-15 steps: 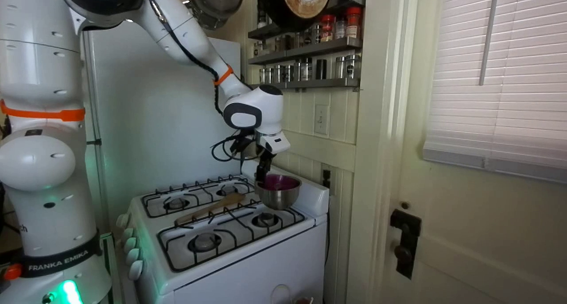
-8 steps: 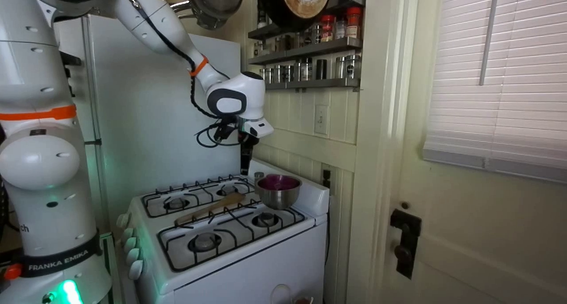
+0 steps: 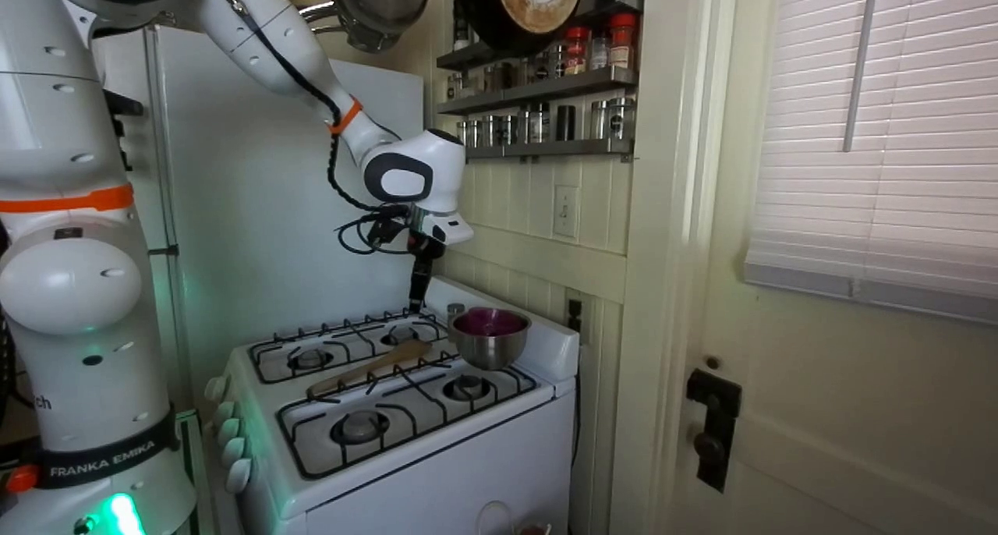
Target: Put the purple bowl and the spice bottle into the metal bowl
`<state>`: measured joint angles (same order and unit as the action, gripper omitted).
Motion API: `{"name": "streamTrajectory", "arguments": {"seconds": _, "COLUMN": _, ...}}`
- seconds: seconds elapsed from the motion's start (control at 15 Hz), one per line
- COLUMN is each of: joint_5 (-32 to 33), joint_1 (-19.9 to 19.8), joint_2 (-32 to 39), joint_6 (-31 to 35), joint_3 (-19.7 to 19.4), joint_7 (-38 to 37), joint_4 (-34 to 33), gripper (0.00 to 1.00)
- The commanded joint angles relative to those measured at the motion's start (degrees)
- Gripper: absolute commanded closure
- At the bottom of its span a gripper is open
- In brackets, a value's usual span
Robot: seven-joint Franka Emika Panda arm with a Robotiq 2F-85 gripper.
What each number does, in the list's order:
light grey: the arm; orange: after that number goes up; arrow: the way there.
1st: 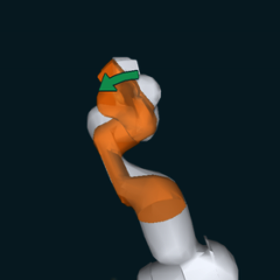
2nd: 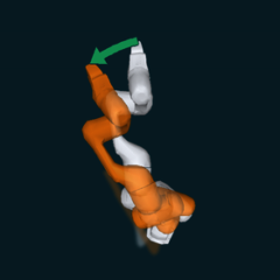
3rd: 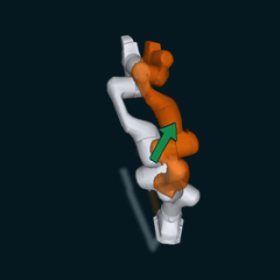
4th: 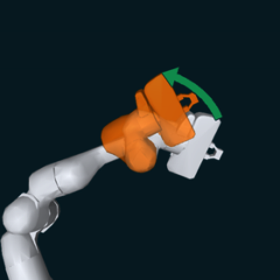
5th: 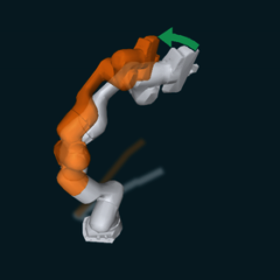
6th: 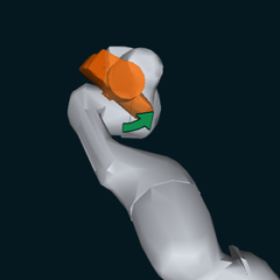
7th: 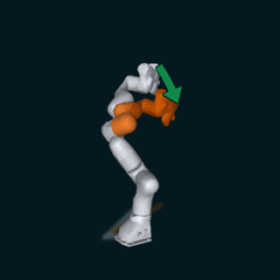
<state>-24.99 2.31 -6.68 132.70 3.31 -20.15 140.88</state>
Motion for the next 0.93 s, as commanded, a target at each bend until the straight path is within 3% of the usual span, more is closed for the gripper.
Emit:
{"name": "streamTrajectory", "arguments": {"seconds": 0.0, "joint_5": -0.1, "joint_1": 0.5, "joint_2": 2.1, "joint_6": 0.1, "joint_3": 0.1, "joint_7": 0.9, "joint_4": -2.4, "gripper": 0.00}}
{"name": "streamTrajectory", "arguments": {"seconds": 0.4, "joint_5": 7.5, "joint_1": 1.5, "joint_2": 10.5, "joint_6": -3.1, "joint_3": 1.5, "joint_7": -0.8, "joint_4": -10.6, "gripper": 0.00}}
{"name": "streamTrajectory", "arguments": {"seconds": 0.87, "joint_5": 19.4, "joint_1": 5.6, "joint_2": 22.7, "joint_6": -3.3, "joint_3": 1.4, "joint_7": -5.4, "joint_4": -23.6, "gripper": 0.00}}
